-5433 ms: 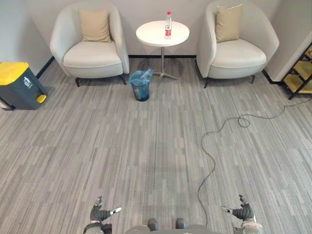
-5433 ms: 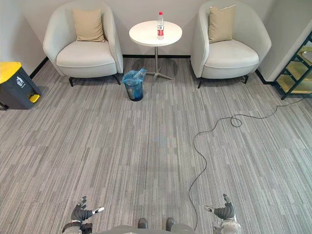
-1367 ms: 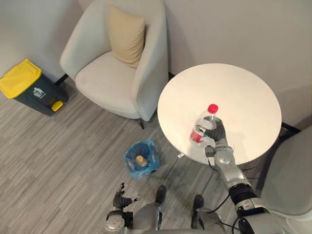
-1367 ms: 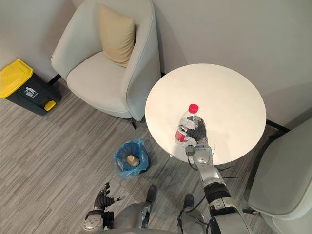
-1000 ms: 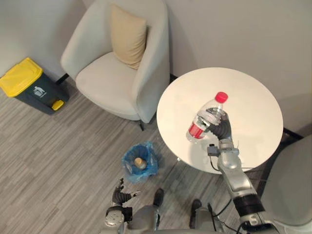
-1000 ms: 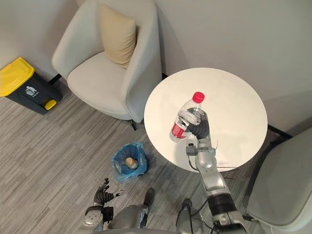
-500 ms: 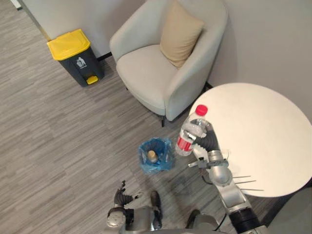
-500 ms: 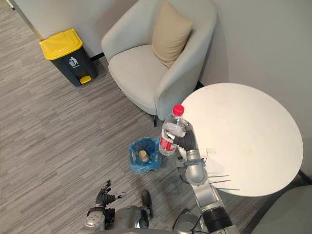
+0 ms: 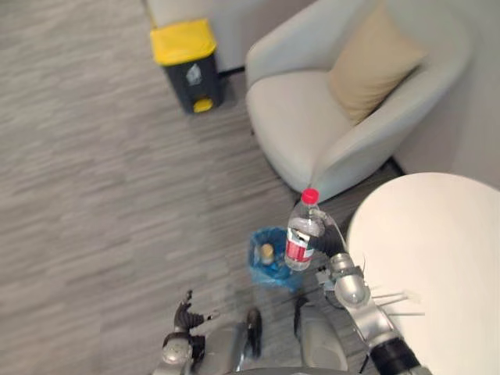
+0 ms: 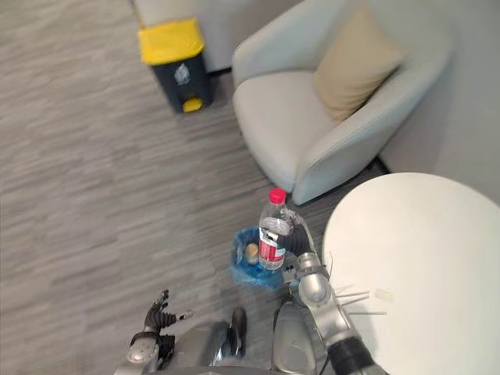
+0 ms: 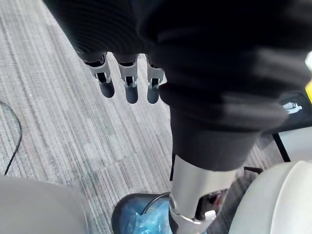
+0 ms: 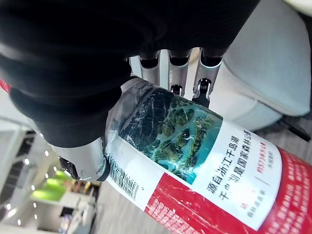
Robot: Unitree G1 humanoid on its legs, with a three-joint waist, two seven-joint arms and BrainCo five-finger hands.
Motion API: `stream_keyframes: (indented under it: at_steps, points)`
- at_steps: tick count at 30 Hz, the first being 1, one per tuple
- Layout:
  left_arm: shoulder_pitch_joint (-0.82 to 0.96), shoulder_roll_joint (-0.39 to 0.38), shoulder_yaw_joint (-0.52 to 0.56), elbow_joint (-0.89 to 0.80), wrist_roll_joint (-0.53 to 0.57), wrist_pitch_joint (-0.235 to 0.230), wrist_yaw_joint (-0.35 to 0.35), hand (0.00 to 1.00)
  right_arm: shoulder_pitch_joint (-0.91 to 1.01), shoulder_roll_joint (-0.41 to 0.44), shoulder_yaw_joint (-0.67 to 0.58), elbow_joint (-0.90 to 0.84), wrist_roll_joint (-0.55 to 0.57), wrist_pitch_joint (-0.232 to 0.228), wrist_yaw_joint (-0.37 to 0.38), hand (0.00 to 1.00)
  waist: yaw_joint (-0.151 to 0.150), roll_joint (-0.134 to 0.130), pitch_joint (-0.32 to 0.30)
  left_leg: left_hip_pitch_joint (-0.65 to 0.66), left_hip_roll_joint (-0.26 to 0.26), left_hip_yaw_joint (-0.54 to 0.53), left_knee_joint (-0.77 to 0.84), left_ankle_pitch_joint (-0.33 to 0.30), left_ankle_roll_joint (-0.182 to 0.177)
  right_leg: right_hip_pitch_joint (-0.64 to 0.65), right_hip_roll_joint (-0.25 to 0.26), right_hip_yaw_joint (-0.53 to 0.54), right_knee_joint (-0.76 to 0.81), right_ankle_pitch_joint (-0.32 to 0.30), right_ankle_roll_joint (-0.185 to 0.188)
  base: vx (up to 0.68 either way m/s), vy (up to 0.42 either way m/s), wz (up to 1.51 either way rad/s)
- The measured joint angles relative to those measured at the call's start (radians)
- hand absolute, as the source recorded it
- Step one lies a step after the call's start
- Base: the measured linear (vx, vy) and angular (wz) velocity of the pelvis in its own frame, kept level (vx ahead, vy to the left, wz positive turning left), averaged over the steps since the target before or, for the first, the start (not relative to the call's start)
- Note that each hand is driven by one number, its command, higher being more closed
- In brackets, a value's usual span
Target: Gather rubbish on tea table into small bin, then transfer packed bag to large trash can.
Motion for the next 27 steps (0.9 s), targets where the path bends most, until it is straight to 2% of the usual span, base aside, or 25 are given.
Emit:
stream_keyframes:
  at_steps: [3, 8, 11, 14, 16, 19, 20, 27]
  points:
    - [-0.058, -0.024, 0.024, -0.029, -0.034, -0.008, 0.012, 0.0, -0.091, 0.001, 0.01, 0.001, -0.001, 0.007, -0.025, 1.0, 0.004, 0.0, 0.039, -0.146, 0.031, 0.027, 0.103, -0.034, -0.004, -0.136, 0.0, -0.016, 0.102, -0.027, -0.025, -0.16, -0.121, 0.2]
    - [-0.174, -0.042, 0.06, -0.057, -0.11, -0.044, 0.028, 0.0, -0.288, -0.005, 0.035, 0.047, -0.064, 0.032, -0.076, 1.0, 0.007, 0.005, 0.087, -0.394, 0.074, 0.057, 0.301, -0.072, -0.002, -0.37, 0.003, -0.012, 0.274, -0.061, -0.036, -0.23, -0.066, 0.05]
    - [-0.266, -0.041, 0.07, -0.079, -0.134, -0.058, 0.047, 0.0, -0.402, -0.011, 0.033, 0.085, -0.101, 0.045, -0.107, 1.0, 0.015, 0.006, 0.125, -0.549, 0.08, 0.052, 0.4, -0.08, 0.004, -0.521, 0.0, -0.009, 0.368, -0.077, -0.035, -0.18, -0.042, 0.12]
    - [-0.35, -0.041, 0.076, -0.145, -0.142, -0.076, 0.067, 0.0, -0.493, -0.042, 0.012, 0.121, -0.1, 0.081, -0.137, 1.0, 0.041, 0.009, 0.143, -0.732, 0.084, 0.046, 0.494, -0.078, 0.001, -0.697, -0.006, -0.009, 0.462, -0.082, -0.039, -0.13, -0.047, 0.16]
    - [-0.379, -0.039, 0.077, -0.174, -0.143, -0.082, 0.068, 0.0, -0.527, -0.054, -0.013, 0.153, -0.1, 0.087, -0.163, 1.0, 0.058, 0.009, 0.143, -0.809, 0.084, 0.044, 0.54, -0.078, 0.001, -0.772, -0.014, -0.01, 0.513, -0.088, -0.045, -0.08, -0.032, 0.18]
    - [-0.382, -0.024, 0.1, -0.204, -0.161, -0.088, 0.07, 0.0, -0.598, -0.094, -0.019, 0.196, -0.099, 0.105, -0.198, 1.0, 0.059, 0.009, 0.144, -0.897, 0.078, 0.032, 0.587, -0.077, 0.001, -0.853, -0.021, -0.013, 0.558, -0.092, -0.046, -0.07, 0.0, 0.13]
    - [-0.381, -0.014, 0.1, -0.218, -0.177, -0.082, 0.076, 0.0, -0.62, -0.115, -0.027, 0.206, -0.099, 0.107, -0.215, 0.0, 0.061, 0.009, 0.144, -0.92, 0.078, 0.03, 0.594, -0.076, -0.001, -0.874, -0.022, -0.014, 0.564, -0.092, -0.045, -0.08, 0.023, 0.06]
    - [-0.394, 0.007, 0.095, -0.251, -0.198, -0.077, 0.084, 0.0, -0.672, -0.159, -0.036, 0.294, -0.085, 0.117, -0.236, 0.0, 0.063, 0.009, 0.143, -0.969, 0.08, 0.032, 0.597, -0.076, -0.001, -0.92, -0.03, -0.018, 0.567, -0.092, -0.044, -0.04, 0.024, 0.04]
